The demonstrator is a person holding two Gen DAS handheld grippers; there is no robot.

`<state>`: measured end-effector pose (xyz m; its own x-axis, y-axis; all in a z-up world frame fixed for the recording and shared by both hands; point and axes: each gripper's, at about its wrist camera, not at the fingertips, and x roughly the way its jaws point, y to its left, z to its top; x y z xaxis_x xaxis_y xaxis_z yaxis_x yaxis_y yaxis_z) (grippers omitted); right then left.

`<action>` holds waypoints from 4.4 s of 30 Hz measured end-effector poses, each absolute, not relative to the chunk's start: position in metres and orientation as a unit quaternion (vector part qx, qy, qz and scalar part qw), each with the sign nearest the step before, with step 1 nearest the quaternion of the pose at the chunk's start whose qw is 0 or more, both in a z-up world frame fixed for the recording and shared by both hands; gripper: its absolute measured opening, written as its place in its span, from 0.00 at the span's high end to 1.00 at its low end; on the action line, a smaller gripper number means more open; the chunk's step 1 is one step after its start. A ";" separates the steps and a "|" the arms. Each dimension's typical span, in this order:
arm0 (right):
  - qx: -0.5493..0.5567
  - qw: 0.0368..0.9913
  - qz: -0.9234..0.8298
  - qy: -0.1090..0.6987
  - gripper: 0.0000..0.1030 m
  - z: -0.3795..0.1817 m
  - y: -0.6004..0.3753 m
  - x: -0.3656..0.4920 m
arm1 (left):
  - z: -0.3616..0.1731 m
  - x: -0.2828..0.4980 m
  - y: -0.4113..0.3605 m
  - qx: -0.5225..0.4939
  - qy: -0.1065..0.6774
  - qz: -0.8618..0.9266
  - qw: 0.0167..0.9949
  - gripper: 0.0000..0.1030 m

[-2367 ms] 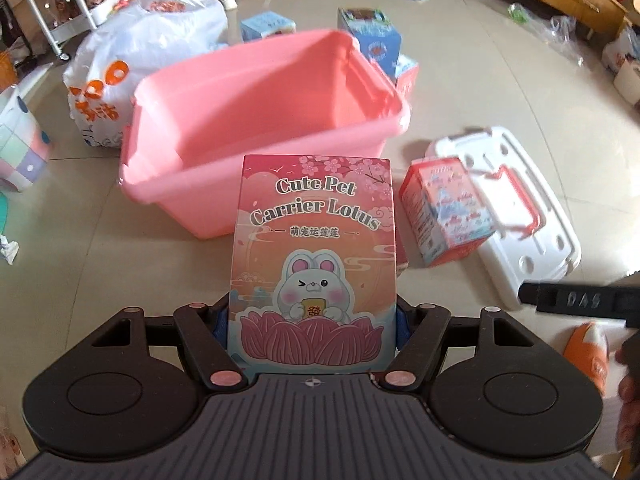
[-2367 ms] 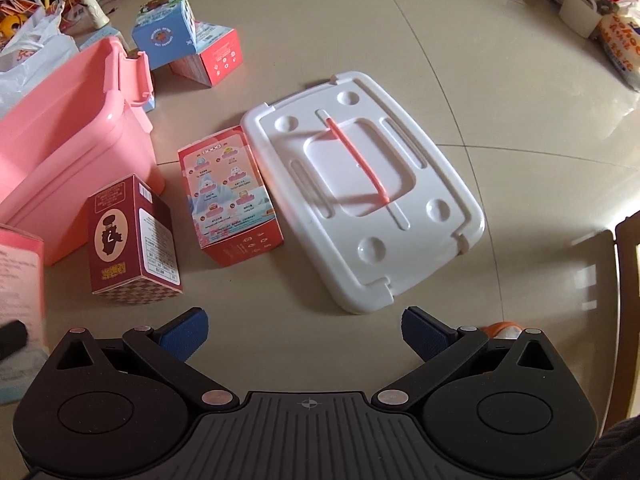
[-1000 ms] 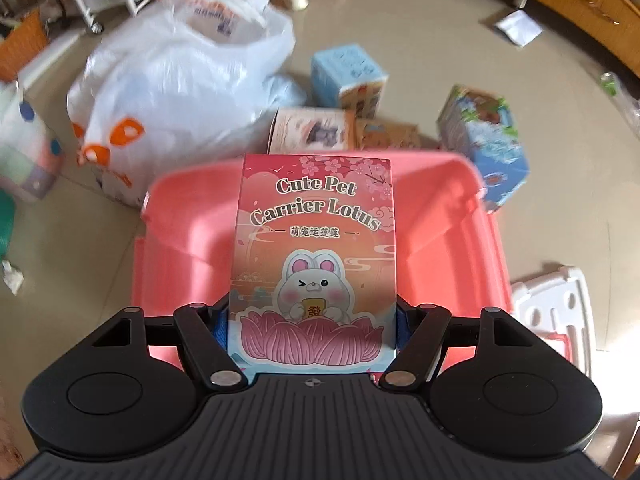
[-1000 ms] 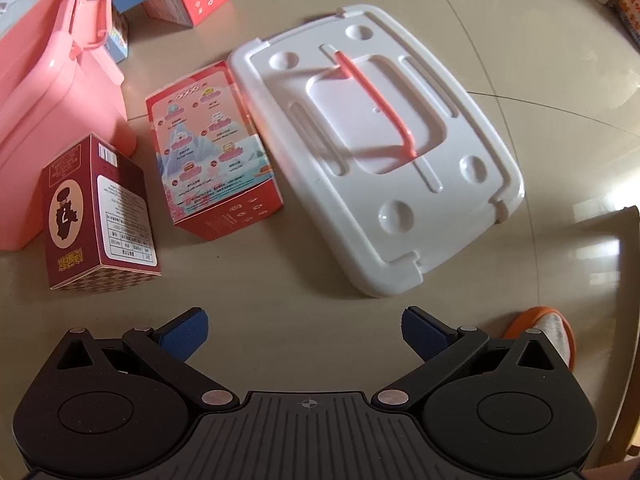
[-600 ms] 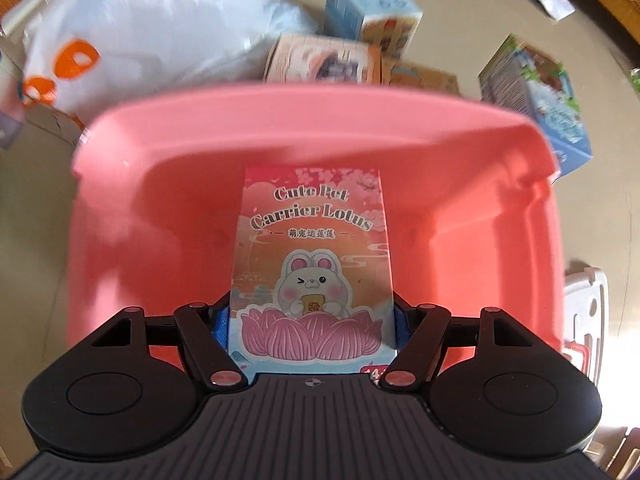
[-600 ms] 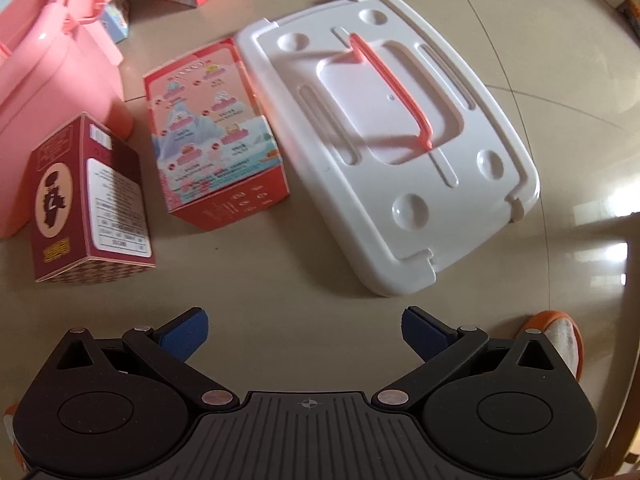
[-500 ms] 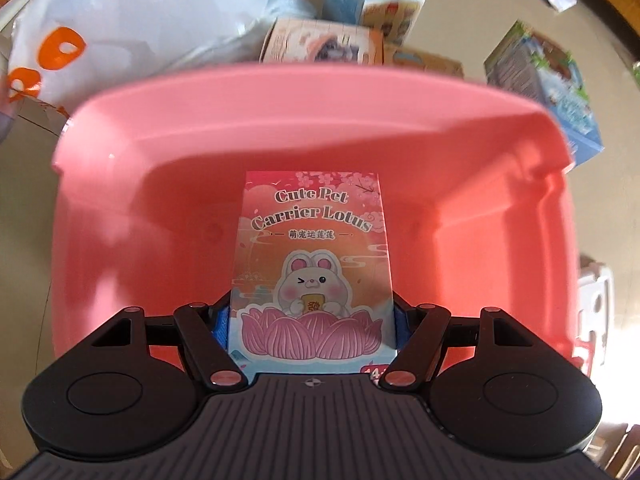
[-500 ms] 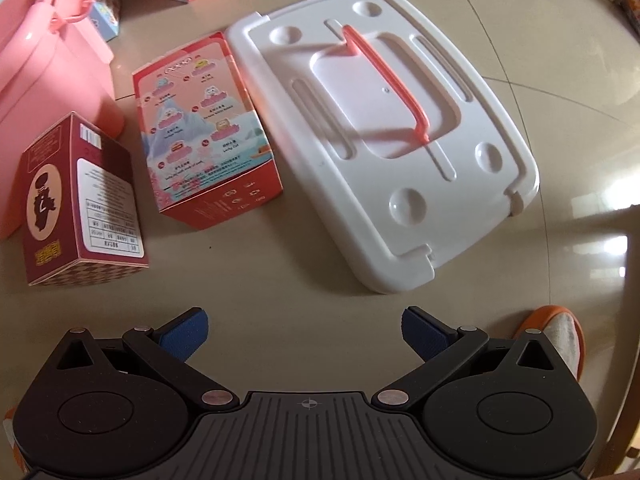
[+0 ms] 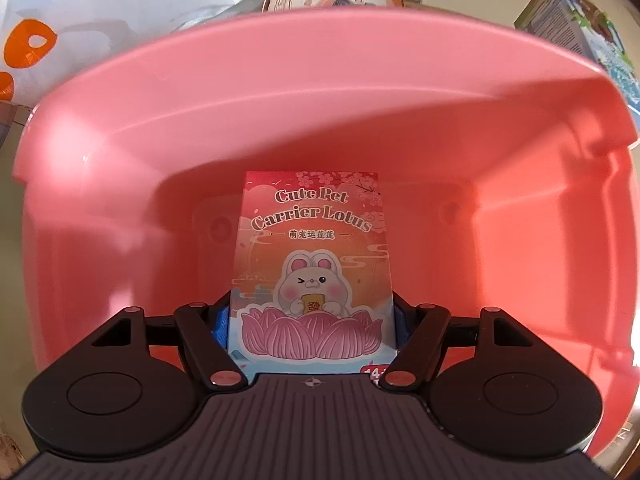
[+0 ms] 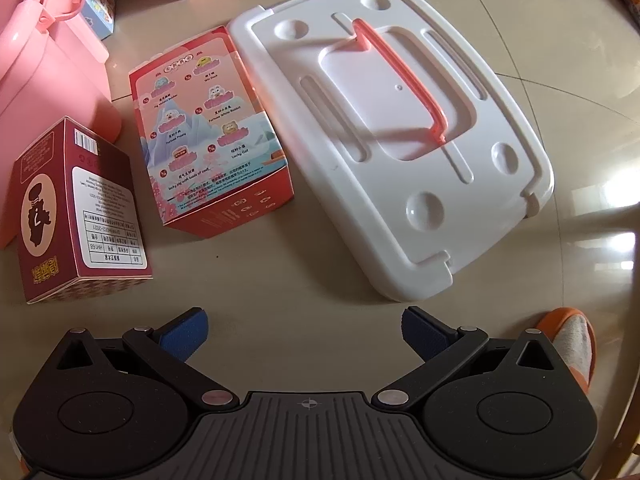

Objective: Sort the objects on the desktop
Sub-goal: 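Carry the box over the pink bin and release it inside with the left gripper, then withdraw the left gripper from the bin and move the right gripper toward the illustrated box, then grasp the pink-and-white illustrated box with the right gripper and lift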

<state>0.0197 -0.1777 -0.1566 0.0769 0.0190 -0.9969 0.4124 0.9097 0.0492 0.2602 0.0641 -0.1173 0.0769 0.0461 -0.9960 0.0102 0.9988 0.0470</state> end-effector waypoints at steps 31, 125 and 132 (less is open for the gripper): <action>0.143 0.750 -0.124 0.634 0.00 -0.102 -0.178 0.021 | -0.022 0.194 0.061 0.004 0.651 0.008 0.759 0.22; 0.048 0.789 0.012 0.613 0.33 -0.145 -0.154 0.142 | -0.076 0.054 0.015 -0.038 0.647 -0.028 0.761 0.06; 0.064 0.789 0.013 0.611 0.35 -0.142 -0.152 0.137 | -0.075 0.048 0.017 -0.024 0.646 -0.028 0.762 0.06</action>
